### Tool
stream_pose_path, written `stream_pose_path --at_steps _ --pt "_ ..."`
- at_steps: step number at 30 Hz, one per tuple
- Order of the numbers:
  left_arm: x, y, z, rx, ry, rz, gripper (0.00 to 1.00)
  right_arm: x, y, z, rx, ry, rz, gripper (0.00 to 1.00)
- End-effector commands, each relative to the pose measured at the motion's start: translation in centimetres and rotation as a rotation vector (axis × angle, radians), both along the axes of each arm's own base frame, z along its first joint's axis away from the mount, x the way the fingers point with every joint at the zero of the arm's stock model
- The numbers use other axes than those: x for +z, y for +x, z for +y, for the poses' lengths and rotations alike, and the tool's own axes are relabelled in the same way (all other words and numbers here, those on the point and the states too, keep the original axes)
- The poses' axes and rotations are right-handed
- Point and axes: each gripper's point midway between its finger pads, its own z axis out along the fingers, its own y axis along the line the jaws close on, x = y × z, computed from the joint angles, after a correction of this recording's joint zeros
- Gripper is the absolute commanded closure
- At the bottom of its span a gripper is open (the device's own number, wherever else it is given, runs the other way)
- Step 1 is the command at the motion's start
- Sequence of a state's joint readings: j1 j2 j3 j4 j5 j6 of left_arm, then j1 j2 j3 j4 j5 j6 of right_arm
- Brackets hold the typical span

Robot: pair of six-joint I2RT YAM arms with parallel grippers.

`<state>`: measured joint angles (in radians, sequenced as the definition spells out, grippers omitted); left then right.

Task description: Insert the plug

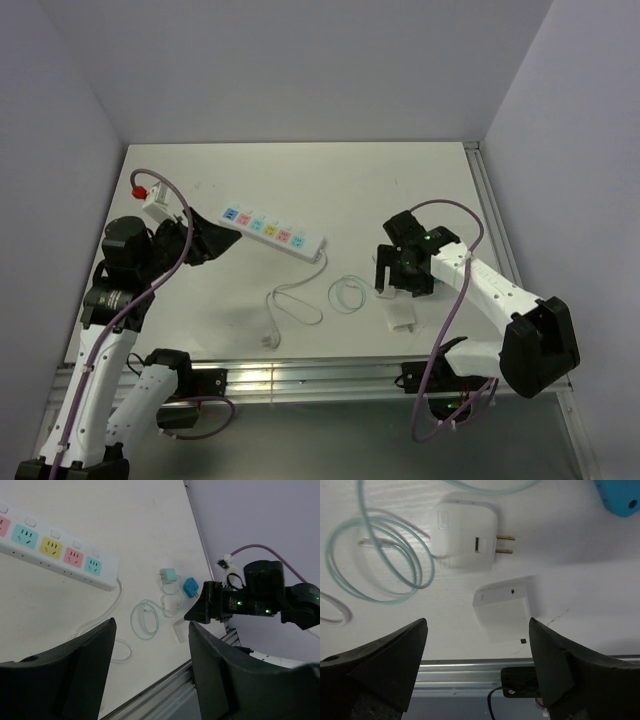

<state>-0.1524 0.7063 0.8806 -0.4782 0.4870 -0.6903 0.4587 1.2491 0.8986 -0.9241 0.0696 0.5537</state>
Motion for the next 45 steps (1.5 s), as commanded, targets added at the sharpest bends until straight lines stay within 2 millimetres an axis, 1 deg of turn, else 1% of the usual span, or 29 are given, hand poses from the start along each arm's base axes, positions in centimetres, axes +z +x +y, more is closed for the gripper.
stream_pose_path --at_steps 1,2,5,8,10,14,19,20,22,23,25,26,27,28,30,31,32,33,34,35,36,37,38,40,41,42,43,44,45 --pt "2.1 -0.7 -0.7 -0.044 -0.050 -0.077 0.34 -1.5 -2.4 -0.4 -0.002 -0.004 0.077 0.11" --pt "2.1 -0.7 -0.8 -0.052 -0.052 -0.081 0.34 -2.0 -2.6 -0.3 -0.004 0.006 0.089 0.11" --pt "2.0 -0.7 -1.0 -0.068 -0.043 -0.081 0.34 -3.6 -3.4 -1.0 -0.027 -0.042 0.146 0.13" --pt "2.2 -0.6 -0.9 -0.073 -0.026 -0.084 0.34 -4.1 -3.6 -0.7 -0.029 -0.032 0.171 0.16" --pt "2.5 -0.9 -1.0 -0.078 -0.028 -0.096 0.34 -4.3 -3.4 -1.3 -0.029 -0.077 0.182 0.18" --pt "2.7 -1.2 -1.1 -0.085 -0.044 -0.114 0.34 -5.0 -3.1 -1.5 -0.012 -0.122 0.228 0.23" --pt "2.6 -1.3 -0.9 -0.083 -0.024 -0.115 0.34 -6.0 -3.9 -1.2 0.000 -0.110 0.290 0.32" --pt "2.7 -1.3 -0.8 -0.077 -0.020 -0.117 0.34 -6.2 -4.1 -1.3 -0.004 -0.113 0.297 0.34" --pt "2.8 -1.3 -0.7 -0.073 -0.014 -0.123 0.33 -6.3 -3.8 -1.7 -0.011 -0.141 0.290 0.52" --pt "2.8 -1.2 -0.7 -0.070 -0.014 -0.122 0.33 -6.2 -3.5 -1.7 -0.013 -0.144 0.283 0.63" --pt "2.8 -1.2 -0.7 -0.073 -0.015 -0.120 0.33 -6.0 -3.1 -1.7 -0.012 -0.153 0.268 0.75" --pt "2.8 -1.2 -0.8 -0.074 -0.016 -0.118 0.33 -5.7 -2.7 -1.6 -0.012 -0.148 0.252 0.85" --pt "2.7 -1.2 -0.8 -0.074 -0.016 -0.115 0.34 -5.3 -2.4 -1.5 -0.010 -0.146 0.234 1.00" --pt "2.5 -1.2 -0.8 -0.076 -0.013 -0.111 0.35 -4.4 -1.5 -1.0 -0.003 -0.125 0.194 1.00" --pt "2.2 -1.3 -0.8 -0.076 -0.011 -0.107 0.36 -3.0 -0.5 -0.2 0.016 -0.094 0.142 1.00" --pt "2.2 -1.4 -0.9 -0.089 -0.013 -0.108 0.37 -1.7 0.0 0.6 0.032 -0.063 0.092 1.00" --pt "2.0 -1.5 -1.1 -0.107 -0.015 -0.108 0.39 -0.2 0.9 2.5 0.056 0.026 0.042 1.00" --pt "1.4 -1.7 -1.4 -0.132 -0.015 -0.100 0.41 0.9 1.5 3.4 0.078 0.078 -0.003 1.00" --pt "1.1 -2.1 -1.9 -0.176 -0.021 -0.096 0.41 2.7 1.8 4.7 0.102 0.163 -0.060 1.00" --pt "0.8 -2.2 -2.0 -0.192 -0.021 -0.092 0.42 4.3 3.1 6.2 0.126 0.242 -0.140 1.00" --pt "0.0 -2.3 -2.2 -0.205 -0.020 -0.075 0.42 5.5 3.3 7.4 0.150 0.316 -0.171 1.00" --pt "-0.4 -2.2 -2.2 -0.209 -0.022 -0.057 0.42 6.7 3.8 7.8 0.149 0.352 -0.226 1.00" --pt "-0.9 -2.1 -2.2 -0.204 -0.020 -0.037 0.41 7.8 4.9 8.7 0.153 0.394 -0.286 1.00" --pt "-1.4 -1.9 -2.3 -0.208 -0.023 -0.023 0.38 8.8 5.9 9.6 0.125 0.449 -0.328 1.00" --pt "-1.3 -1.7 -2.3 -0.201 -0.021 -0.034 0.32 9.7 7.0 10.5 0.113 0.495 -0.381 1.00" --pt "-1.2 -1.2 -2.2 -0.176 -0.026 -0.058 0.30 10.4 7.6 11.1 0.039 0.552 -0.384 1.00" --pt "-0.7 -1.4 -2.6 -0.176 -0.026 -0.089 0.29 10.8 8.1 11.6 0.002 0.589 -0.390 1.00" --pt "-0.1 -1.1 -3.1 -0.154 -0.034 -0.140 0.28 12.5 8.9 13.2 -0.034 0.694 -0.415 1.00" --pt "0.3 -1.2 -3.4 -0.149 -0.044 -0.171 0.26 13.3 9.2 13.9 -0.053 0.740 -0.416 1.00"
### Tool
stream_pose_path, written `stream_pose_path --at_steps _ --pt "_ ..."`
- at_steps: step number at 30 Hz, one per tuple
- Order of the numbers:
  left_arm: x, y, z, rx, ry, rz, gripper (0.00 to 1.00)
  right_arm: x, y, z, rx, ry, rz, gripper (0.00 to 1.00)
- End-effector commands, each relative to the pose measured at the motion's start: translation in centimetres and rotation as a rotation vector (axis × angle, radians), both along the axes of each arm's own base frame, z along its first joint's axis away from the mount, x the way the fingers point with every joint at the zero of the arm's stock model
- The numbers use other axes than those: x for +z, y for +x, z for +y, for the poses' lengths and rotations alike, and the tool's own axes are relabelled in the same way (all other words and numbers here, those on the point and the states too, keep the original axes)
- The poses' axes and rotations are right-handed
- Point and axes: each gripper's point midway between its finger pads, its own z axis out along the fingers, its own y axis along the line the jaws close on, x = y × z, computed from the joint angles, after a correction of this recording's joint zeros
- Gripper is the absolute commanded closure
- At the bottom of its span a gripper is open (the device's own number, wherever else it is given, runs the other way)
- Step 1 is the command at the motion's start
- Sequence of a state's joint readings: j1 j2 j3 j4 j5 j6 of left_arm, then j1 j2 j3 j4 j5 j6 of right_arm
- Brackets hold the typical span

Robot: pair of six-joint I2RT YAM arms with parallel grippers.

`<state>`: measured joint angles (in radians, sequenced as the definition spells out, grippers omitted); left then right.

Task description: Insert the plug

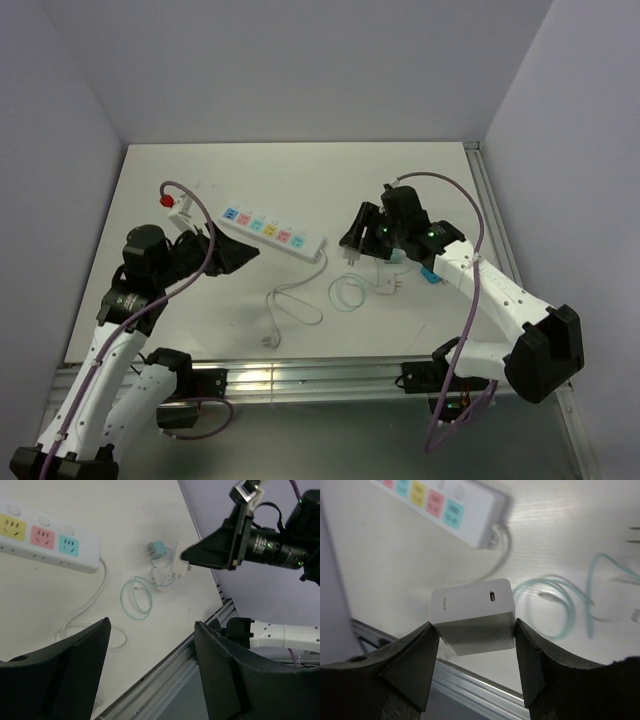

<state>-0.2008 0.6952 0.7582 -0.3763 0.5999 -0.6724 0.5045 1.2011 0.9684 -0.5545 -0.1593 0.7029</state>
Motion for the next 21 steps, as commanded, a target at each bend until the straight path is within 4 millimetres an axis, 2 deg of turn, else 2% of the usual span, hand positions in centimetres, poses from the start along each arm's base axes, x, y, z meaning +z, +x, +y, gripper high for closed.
stream_pose_path --at_steps 1,2,3,4,5,7,8,9,11,12,16,17,21 --pt "4.0 0.0 -1.2 0.022 -0.062 -0.224 0.25 5.8 3.3 5.2 -0.056 0.321 -0.090 1.00" --pt "4.2 -0.1 -1.6 0.027 -0.079 -0.249 0.22 8.0 3.9 6.4 -0.057 0.388 -0.108 1.00" --pt "3.8 -0.3 -2.5 0.025 -0.088 -0.256 0.20 8.7 3.9 7.2 -0.051 0.408 -0.102 1.00" --pt "4.3 0.1 -2.9 0.039 -0.101 -0.285 0.19 9.1 3.7 8.3 -0.037 0.417 -0.094 1.00" --pt "4.2 0.2 -3.4 0.043 -0.097 -0.291 0.20 10.8 3.8 9.0 -0.040 0.451 -0.104 1.00" --pt "4.7 0.6 -4.3 0.091 -0.085 -0.357 0.20 12.2 3.7 10.1 -0.047 0.484 -0.109 1.00" --pt "5.1 0.4 -4.6 0.104 -0.093 -0.392 0.20 12.6 3.6 10.3 -0.058 0.492 -0.107 1.00" --pt "4.3 -0.4 -5.6 0.076 -0.072 -0.423 0.21 12.8 3.6 10.6 -0.073 0.508 -0.093 1.00" --pt "5.2 -0.1 -5.2 0.151 -0.078 -0.489 0.21 13.4 3.2 11.1 -0.079 0.526 -0.084 1.00" --pt "4.9 -0.3 -5.6 0.151 -0.064 -0.501 0.22 13.6 3.0 11.4 -0.075 0.539 -0.080 1.00" --pt "4.2 1.3 -6.4 0.215 0.001 -0.502 0.24 14.6 1.8 12.2 -0.069 0.562 -0.086 1.00" --pt "4.9 1.5 -6.4 0.239 -0.017 -0.517 0.25 14.8 1.3 12.7 -0.057 0.569 -0.084 1.00" --pt "5.0 1.4 -6.8 0.240 -0.002 -0.554 0.26 14.4 0.6 13.6 -0.043 0.581 -0.049 1.00"
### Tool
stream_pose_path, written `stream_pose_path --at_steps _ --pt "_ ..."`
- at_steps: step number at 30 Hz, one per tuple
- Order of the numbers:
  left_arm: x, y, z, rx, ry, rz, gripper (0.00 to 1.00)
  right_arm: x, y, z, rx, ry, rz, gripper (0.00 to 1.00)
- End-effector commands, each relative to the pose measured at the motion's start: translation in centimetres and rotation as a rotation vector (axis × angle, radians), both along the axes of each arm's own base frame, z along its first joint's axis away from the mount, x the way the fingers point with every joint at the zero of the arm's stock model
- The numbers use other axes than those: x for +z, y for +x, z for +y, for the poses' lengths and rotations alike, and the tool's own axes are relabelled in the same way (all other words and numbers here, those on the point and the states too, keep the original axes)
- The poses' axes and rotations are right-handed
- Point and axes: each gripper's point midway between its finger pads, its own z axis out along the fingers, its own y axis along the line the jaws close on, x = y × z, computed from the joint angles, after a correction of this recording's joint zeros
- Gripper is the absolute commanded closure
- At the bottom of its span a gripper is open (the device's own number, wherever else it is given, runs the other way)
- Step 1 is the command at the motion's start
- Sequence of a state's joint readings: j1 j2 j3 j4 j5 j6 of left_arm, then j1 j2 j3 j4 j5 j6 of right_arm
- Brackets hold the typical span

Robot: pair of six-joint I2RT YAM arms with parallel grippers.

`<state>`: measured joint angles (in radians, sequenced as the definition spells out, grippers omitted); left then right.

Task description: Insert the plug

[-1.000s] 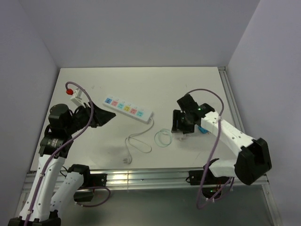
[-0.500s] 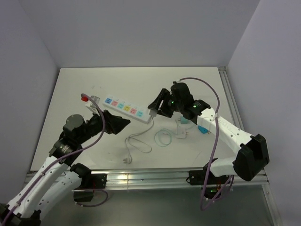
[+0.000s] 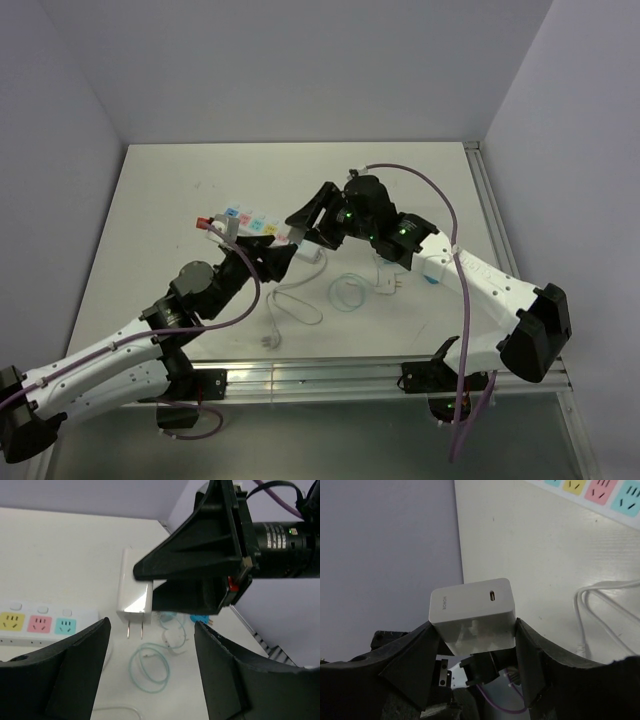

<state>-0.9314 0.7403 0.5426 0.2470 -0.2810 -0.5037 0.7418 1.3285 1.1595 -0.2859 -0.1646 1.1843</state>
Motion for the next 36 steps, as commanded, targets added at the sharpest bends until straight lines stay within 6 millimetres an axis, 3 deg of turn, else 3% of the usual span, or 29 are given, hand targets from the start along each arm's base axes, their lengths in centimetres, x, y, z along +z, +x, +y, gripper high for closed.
stream_pose_path --at_steps 1,7,16,28,36 --pt "2.8 1.3 0.7 0.094 -0.030 -0.098 0.27 4.3 -0.4 1.1 0.001 0.120 -0.060 1.00" --pt "2.3 1.3 0.6 0.102 -0.002 -0.110 0.34 5.1 -1.4 1.2 -0.014 0.131 -0.060 1.00" --pt "1.3 0.9 -0.1 0.056 0.022 -0.083 0.44 6.1 -1.5 1.8 -0.026 0.187 -0.041 1.00" --pt "2.6 0.9 0.1 0.064 -0.016 -0.096 0.56 7.3 -2.4 3.1 0.021 0.232 -0.036 1.00" --pt "2.4 1.0 -0.6 0.050 -0.021 -0.080 0.51 8.1 -2.6 3.8 0.043 0.253 -0.037 1.00"
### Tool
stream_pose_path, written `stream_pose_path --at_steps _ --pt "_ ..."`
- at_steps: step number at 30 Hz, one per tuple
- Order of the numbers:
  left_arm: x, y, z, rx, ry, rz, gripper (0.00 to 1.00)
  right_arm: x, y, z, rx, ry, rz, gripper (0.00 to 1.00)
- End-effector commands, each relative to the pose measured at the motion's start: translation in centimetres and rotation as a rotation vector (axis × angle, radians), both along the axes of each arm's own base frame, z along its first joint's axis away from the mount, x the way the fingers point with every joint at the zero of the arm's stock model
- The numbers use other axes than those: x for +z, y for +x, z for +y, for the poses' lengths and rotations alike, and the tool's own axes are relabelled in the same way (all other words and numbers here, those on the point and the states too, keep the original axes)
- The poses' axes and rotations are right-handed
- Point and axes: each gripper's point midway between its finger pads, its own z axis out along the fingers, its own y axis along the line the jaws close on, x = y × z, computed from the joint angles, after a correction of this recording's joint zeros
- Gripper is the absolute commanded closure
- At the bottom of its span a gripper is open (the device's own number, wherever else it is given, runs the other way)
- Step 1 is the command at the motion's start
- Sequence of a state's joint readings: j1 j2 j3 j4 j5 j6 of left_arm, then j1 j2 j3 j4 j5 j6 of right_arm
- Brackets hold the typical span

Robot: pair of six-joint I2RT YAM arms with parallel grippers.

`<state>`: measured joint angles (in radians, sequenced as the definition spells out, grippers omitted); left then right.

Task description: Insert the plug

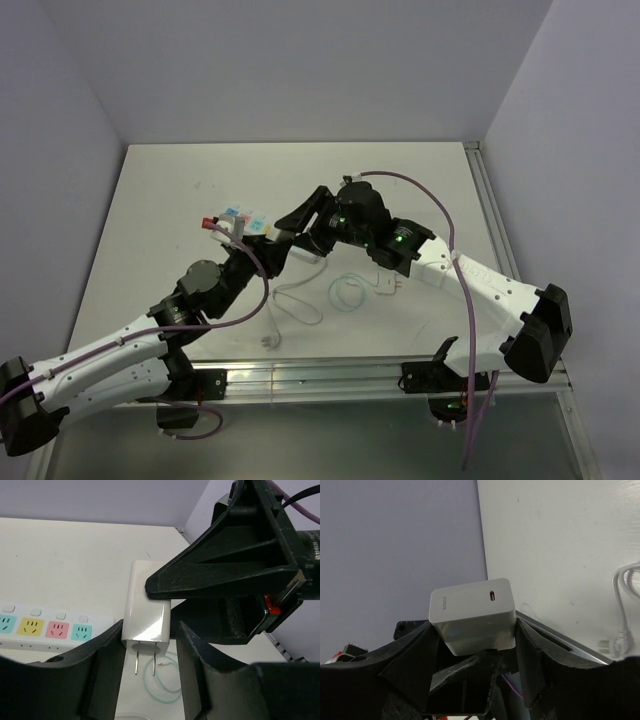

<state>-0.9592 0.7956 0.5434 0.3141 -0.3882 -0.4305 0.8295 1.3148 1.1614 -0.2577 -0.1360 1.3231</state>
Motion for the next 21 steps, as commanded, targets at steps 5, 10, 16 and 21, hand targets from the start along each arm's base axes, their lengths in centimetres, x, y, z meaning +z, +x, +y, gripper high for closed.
stream_pose_path --at_steps 5,10,16,21 --pt "2.6 -0.1 -0.4 -0.010 -0.068 -0.030 0.52 6.5 -0.5 1.7 0.039 0.157 -0.101 1.00" --pt "3.4 -0.5 0.6 0.004 -0.104 -0.048 0.64 6.6 -0.5 1.4 0.024 0.155 -0.104 1.00" --pt "4.0 -0.6 1.0 0.011 -0.124 -0.052 0.96 6.5 -0.8 1.8 0.049 0.154 -0.111 1.00" --pt "4.8 -1.1 1.7 0.012 -0.131 -0.018 1.00 5.7 -1.4 1.5 0.112 0.107 -0.177 0.64"
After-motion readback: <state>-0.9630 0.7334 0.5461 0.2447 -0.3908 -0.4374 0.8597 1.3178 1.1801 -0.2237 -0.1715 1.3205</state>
